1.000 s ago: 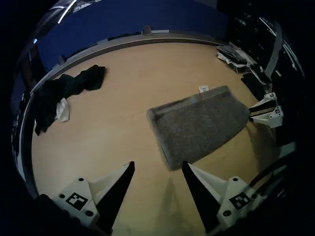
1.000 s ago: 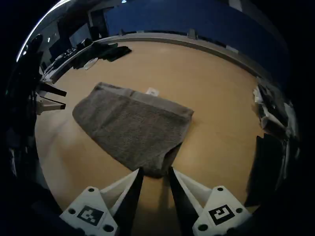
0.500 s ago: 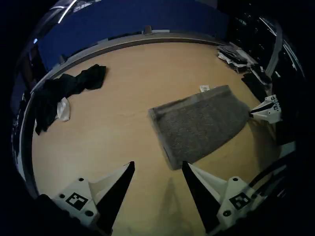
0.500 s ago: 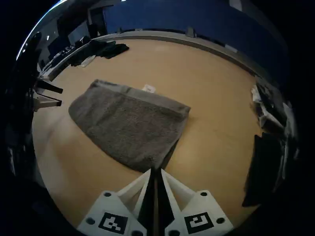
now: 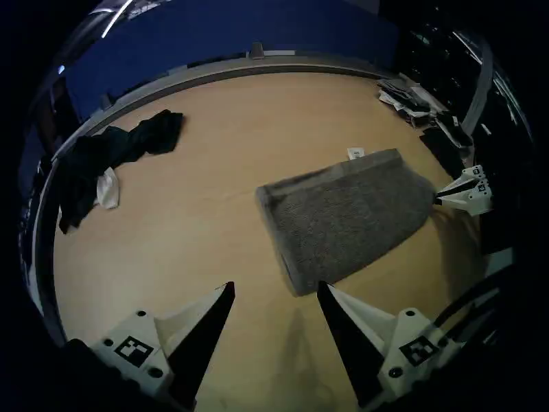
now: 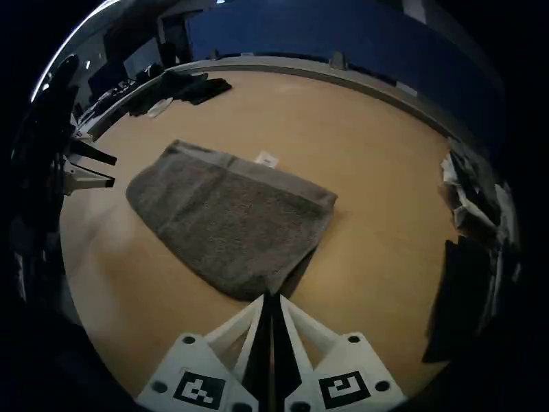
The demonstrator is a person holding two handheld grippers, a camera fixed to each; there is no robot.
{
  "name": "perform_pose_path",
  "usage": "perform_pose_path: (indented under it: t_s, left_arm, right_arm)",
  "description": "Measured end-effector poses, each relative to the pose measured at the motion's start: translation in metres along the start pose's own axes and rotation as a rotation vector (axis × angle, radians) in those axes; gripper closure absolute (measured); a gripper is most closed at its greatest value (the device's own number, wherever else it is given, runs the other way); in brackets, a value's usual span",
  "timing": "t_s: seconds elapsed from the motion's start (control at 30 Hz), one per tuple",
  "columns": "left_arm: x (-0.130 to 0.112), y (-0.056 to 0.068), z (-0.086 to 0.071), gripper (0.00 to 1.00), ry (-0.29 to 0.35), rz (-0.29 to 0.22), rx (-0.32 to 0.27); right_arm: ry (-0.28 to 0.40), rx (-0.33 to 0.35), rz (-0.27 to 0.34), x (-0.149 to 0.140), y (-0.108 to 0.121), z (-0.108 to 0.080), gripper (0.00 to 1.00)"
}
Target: Fold towel
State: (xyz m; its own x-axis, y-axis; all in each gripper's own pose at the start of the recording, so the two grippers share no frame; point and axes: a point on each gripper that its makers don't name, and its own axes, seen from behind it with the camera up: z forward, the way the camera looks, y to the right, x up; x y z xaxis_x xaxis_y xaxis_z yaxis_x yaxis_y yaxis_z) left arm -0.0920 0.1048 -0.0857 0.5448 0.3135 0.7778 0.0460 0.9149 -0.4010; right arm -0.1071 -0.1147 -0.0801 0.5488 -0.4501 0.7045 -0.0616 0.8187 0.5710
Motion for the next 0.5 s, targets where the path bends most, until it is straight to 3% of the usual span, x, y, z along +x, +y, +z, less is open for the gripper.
perform_pose_path:
  t_s: [0.5]
  left_arm:
    - [-0.001,-0.003,-0.002,0.11,-0.002,0.006,0.006]
  right_arm:
    - [0.023,-0.001,-0.019,0.011,-0.003,-0.003,0.99]
